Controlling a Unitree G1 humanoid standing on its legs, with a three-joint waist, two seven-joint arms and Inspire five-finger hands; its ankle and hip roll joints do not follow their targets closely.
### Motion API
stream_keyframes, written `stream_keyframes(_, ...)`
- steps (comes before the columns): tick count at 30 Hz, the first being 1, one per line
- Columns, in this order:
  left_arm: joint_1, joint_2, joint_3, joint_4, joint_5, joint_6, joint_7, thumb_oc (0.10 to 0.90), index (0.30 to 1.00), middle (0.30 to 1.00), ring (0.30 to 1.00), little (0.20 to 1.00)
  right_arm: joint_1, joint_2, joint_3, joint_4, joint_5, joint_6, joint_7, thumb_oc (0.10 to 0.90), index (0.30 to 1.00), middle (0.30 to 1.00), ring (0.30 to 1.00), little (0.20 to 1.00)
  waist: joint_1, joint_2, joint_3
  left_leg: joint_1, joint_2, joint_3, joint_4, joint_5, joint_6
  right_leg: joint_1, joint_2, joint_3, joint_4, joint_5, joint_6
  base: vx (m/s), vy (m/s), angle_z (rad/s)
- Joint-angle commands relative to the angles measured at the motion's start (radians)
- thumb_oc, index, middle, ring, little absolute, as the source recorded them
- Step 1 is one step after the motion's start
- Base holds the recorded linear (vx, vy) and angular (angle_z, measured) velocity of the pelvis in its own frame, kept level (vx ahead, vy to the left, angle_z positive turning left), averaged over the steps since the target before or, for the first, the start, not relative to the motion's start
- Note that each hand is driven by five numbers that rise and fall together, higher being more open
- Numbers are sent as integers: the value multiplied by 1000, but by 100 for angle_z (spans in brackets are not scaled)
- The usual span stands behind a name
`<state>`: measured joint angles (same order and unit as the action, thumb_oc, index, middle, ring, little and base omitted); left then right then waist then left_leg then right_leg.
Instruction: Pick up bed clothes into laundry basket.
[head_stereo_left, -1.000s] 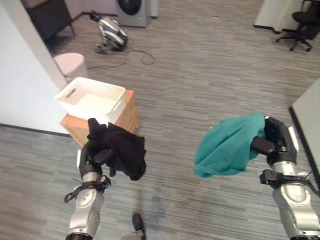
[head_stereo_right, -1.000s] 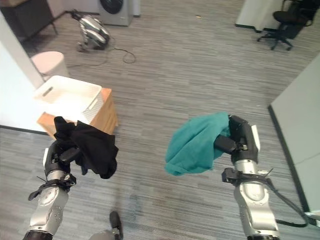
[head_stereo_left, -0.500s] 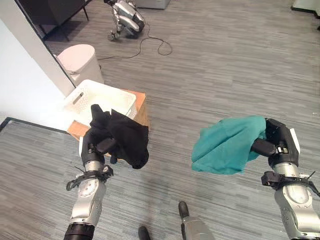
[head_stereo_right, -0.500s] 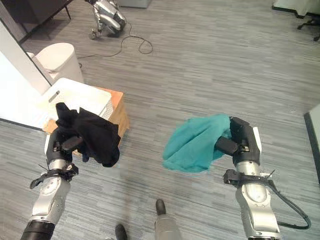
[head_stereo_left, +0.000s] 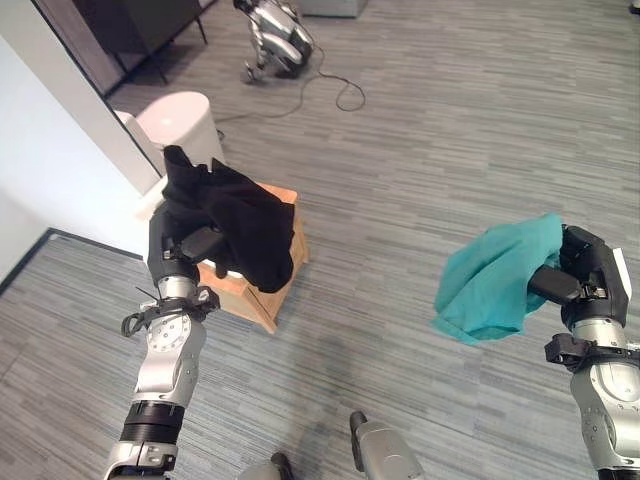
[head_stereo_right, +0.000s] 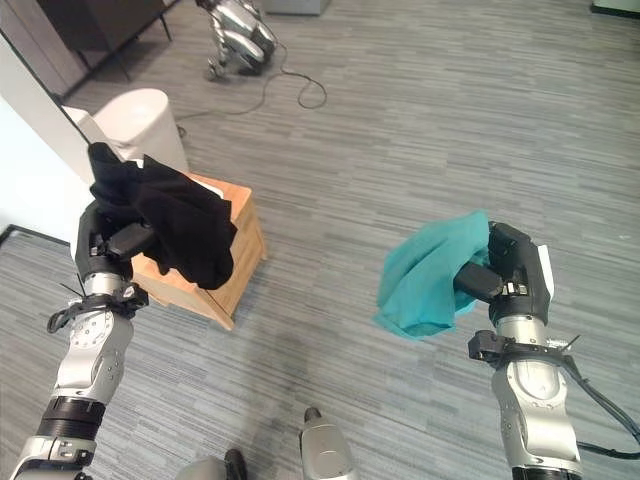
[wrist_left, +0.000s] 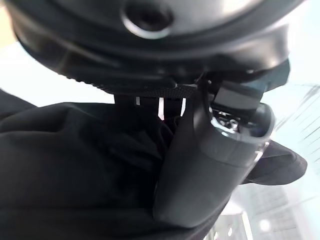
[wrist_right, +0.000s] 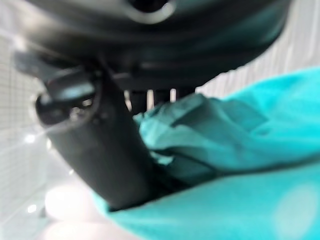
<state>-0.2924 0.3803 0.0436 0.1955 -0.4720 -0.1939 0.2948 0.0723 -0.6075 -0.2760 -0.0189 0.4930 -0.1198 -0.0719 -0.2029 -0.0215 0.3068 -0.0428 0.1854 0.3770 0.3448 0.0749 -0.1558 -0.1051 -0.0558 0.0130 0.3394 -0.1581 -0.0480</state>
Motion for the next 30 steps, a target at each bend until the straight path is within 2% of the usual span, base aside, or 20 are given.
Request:
stream_keyframes(1,-119,136,33,-44,-2,-133,7,400,300,300,300,300,-54,-84,-66,-132,28,-126,-16,400,300,300,300,300,-20,-38,-91,8,48,31,-137,39,1,164,10,56,-246,75,82,155,74,44)
stream_keyframes(2,-122,136,32,-42,-2,-134,7,400,300,300,300,300,-53,-84,-67,-132,27,-126,-17,400,300,300,300,300,-21,-39,-93,14,42,31,-154,46,2,163,7,55,-246,73,82,284,128,9)
stream_keyframes(4,-115,156,35,-26,-6,-132,11,400,300,300,300,300,-59,-88,-62,-126,37,-130,-21,400,300,300,300,300,-21,-33,-94,11,41,-27,-266,98,-1,174,-1,61,-236,52,94,246,121,-12)
stream_keyframes(6,-91,189,56,-12,-14,-135,21,400,300,300,300,300,-80,-91,-31,-115,49,-125,-16,400,300,300,300,300,-23,-19,-106,29,82,-100,-377,131,-12,186,-26,108,-206,9,116,396,242,-49)
stream_keyframes(8,-81,198,70,-10,-16,-138,24,400,300,300,300,300,-88,-92,-16,-116,49,-122,-14,400,300,300,300,300,-19,-10,-110,29,106,-116,-401,155,-24,188,-31,132,-202,5,121,302,206,-85)
stream_keyframes(9,-72,208,83,-8,-20,-142,29,400,300,300,300,300,-95,-89,0,-118,49,-118,-8,400,300,300,300,300,-13,-5,-113,24,126,-143,-408,167,-33,199,-49,158,-196,-10,131,272,196,-84)
stream_keyframes(12,-60,235,94,7,-29,-144,21,400,300,300,300,300,-95,-86,4,-127,38,-106,-11,400,300,300,300,300,-5,17,-134,24,158,-136,-403,202,-68,243,-113,188,-211,-31,165,499,363,-79)
stream_keyframes(13,-61,236,93,9,-29,-145,21,400,300,300,300,300,-95,-86,3,-127,37,-106,-11,400,300,300,300,300,-3,14,-135,25,155,-134,-403,200,-68,246,-117,189,-216,-30,166,460,355,-58)
stream_keyframes(14,-68,263,90,3,-21,-143,21,400,300,300,300,300,-101,-84,2,-139,27,-106,-10,400,300,300,300,300,-9,35,-147,20,143,-122,-381,159,-63,270,-161,197,-214,-30,187,475,384,-54)
stream_keyframes(16,-71,263,87,2,-13,-139,17,400,300,300,300,300,-77,-65,-8,-150,34,-102,0,400,300,300,300,300,-8,31,-156,-7,120,-102,-331,114,-51,284,-208,195,-214,-16,204,444,393,-25)
stream_keyframes(17,-113,257,48,8,13,-133,24,400,300,300,300,300,-64,-22,-1,-141,37,-103,-7,400,300,300,300,300,-23,22,-149,-18,52,-99,-282,53,-26,244,-262,203,-121,142,216,240,266,-13)
stream_keyframes(18,-117,258,45,10,13,-133,24,400,300,300,300,300,-65,-19,-3,-142,36,-102,-7,400,300,300,300,300,-16,24,-152,-27,56,-94,-280,57,-22,231,-259,211,-122,151,218,352,390,-10)
stream_keyframes(19,-137,261,27,22,15,-138,26,400,300,300,300,300,-71,-3,13,-139,39,-103,-2,400,300,300,300,300,-27,30,-142,-10,28,-82,-283,35,-1,177,-257,234,-42,249,203,183,262,-13)
stream_keyframes(20,-152,276,20,29,21,-136,32,400,300,300,300,300,-79,5,29,-134,29,-101,0,400,300,300,300,300,-39,39,-126,15,11,-72,-290,20,15,130,-239,242,27,267,190,344,471,0)
stream_keyframes(21,-182,318,18,40,30,-136,36,400,300,300,300,300,-94,5,59,-116,0,-97,-1,400,300,300,300,300,-54,54,-100,67,-6,-44,-332,9,32,43,-186,264,109,288,191,299,432,-4)
stream_keyframes(24,-215,353,29,49,34,-142,36,400,300,300,300,300,-76,13,42,-103,5,-97,2,400,300,300,300,300,-82,58,-85,127,-46,-35,-397,-9,46,-46,-84,245,101,198,200,231,274,-12)
stream_keyframes(25,-217,353,29,50,33,-142,36,400,300,300,300,300,-76,13,42,-103,6,-98,2,400,300,300,300,300,-81,61,-84,125,-43,-34,-399,-4,46,-48,-80,245,97,204,200,227,160,-5)
stream_keyframes(26,-238,356,34,52,26,-145,40,400,300,300,300,300,-66,23,20,-79,24,-106,-7,400,300,300,300,300,-97,55,-85,146,-69,-46,-422,-16,49,-56,-6,257,-25,112,193,207,102,4)
stream_keyframes(28,-244,358,40,54,36,-148,48,400,300,300,300,300,-54,30,14,-66,33,-111,-10,400,300,300,300,300,-92,46,-91,159,-88,-58,-429,-25,53,-42,20,264,-133,100,179,235,62,22)
stream_keyframes(30,-231,380,51,45,56,-157,70,400,300,300,300,300,-51,19,-8,-70,0,-126,-32,400,300,300,300,300,-94,41,-94,168,-93,-72,-431,-47,59,-14,11,241,-210,109,175,134,-17,41)
